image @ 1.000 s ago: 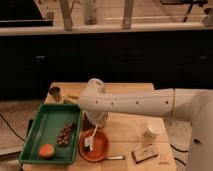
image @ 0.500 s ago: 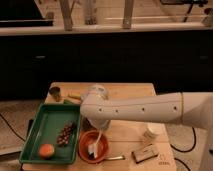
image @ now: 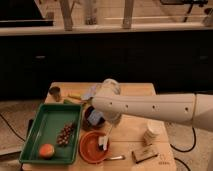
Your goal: Wipe red bowl with brush
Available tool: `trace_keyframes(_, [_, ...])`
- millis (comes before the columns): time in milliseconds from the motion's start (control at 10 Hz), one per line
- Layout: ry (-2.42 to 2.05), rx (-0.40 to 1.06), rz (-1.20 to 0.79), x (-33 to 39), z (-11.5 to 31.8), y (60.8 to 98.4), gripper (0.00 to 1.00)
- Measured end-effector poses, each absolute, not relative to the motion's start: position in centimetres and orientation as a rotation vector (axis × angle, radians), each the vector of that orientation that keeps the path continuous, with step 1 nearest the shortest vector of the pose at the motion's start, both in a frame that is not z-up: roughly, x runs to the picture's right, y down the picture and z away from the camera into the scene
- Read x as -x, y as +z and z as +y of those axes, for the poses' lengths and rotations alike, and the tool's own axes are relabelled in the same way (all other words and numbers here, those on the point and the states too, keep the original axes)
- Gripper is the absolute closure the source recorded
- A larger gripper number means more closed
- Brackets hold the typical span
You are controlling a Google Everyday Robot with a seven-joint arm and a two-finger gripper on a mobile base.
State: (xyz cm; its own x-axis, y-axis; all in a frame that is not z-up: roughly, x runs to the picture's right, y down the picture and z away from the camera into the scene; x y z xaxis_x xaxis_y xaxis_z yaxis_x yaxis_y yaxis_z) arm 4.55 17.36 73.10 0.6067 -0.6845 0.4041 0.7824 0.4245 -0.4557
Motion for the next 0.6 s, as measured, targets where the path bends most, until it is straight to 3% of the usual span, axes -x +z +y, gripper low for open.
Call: trace_keyframes(600, [-1.044, 0.604, -0.241, 3.4, 15.4, 73.6, 0.99])
